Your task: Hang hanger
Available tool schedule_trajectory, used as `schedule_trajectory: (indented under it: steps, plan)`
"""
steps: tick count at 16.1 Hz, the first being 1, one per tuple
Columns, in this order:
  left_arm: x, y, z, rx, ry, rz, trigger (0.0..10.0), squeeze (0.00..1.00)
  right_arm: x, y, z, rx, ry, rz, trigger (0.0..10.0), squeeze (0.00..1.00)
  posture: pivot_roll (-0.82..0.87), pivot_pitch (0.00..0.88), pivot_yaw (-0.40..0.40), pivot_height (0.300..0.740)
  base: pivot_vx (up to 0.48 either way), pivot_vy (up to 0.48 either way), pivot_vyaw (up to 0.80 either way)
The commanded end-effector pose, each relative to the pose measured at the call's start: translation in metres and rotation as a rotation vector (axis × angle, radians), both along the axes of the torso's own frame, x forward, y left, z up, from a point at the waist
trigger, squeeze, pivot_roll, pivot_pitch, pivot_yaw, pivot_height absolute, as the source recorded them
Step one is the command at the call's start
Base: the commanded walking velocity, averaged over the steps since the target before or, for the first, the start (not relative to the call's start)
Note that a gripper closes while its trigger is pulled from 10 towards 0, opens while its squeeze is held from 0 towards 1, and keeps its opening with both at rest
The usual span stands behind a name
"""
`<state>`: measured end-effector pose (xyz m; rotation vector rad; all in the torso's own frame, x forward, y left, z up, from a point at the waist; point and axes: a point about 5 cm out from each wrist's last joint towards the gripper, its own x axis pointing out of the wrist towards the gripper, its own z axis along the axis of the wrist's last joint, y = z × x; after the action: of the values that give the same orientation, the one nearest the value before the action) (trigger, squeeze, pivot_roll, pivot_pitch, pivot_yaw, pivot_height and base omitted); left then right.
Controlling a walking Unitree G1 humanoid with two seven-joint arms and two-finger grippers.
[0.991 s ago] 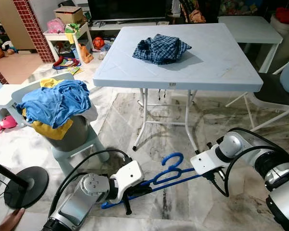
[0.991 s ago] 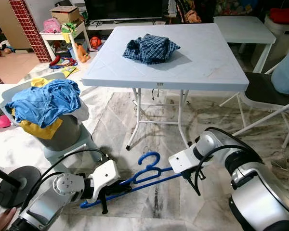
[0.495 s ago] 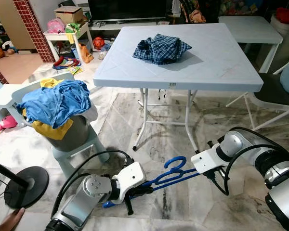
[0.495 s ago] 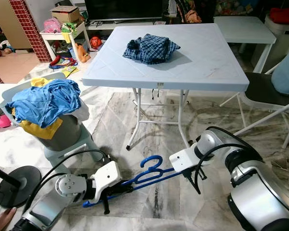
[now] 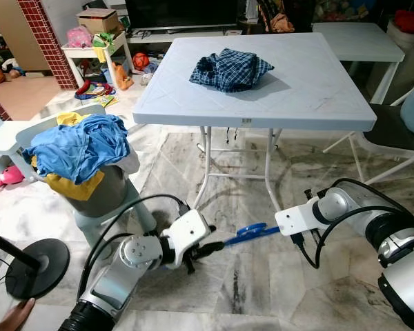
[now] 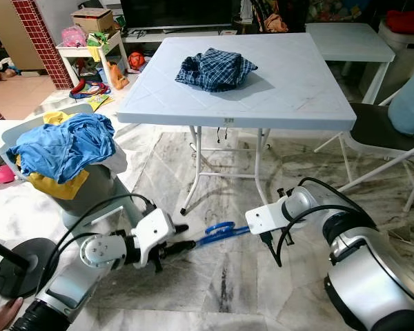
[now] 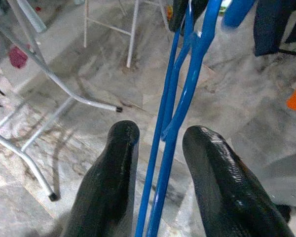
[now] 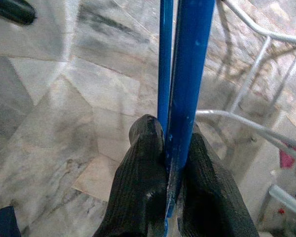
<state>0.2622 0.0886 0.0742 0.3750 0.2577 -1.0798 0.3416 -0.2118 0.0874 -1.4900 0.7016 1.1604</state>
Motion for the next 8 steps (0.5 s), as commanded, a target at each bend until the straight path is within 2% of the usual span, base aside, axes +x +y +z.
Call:
schedule_trajectory:
  steps: [1, 3, 5, 8]
  plan:
    - [0.002, 0.002, 0.008, -0.01, -0.03, 0.001, 10.0, 1.0, 0.006, 0.003, 0.006, 0.004, -0.043, -0.01, 0.0, 0.0, -0.07, 0.0, 0.039, 0.74, 0.0, 0.0, 0.0]
    - [-0.003, 0.001, 0.01, -0.05, -0.032, 0.025, 10.0, 1.0, 0.008, 0.002, 0.006, 0.027, -0.089, -0.056, 0.0, 0.0, -0.07, 0.0, 0.038, 0.74, 0.0, 0.0, 0.0]
    - [-0.009, 0.005, 0.009, -0.101, -0.034, 0.107, 10.0, 1.0, 0.01, 0.002, 0.005, 0.103, -0.119, -0.136, 0.0, 0.0, -0.07, 0.0, 0.035, 0.74, 0.0, 0.0, 0.0]
    - [-0.013, 0.019, 0.009, -0.172, -0.13, 0.343, 10.0, 1.0, 0.007, 0.004, -0.004, 0.28, -0.106, -0.307, 0.0, 0.0, -0.06, 0.0, 0.022, 0.74, 0.0, 0.0, 0.0]
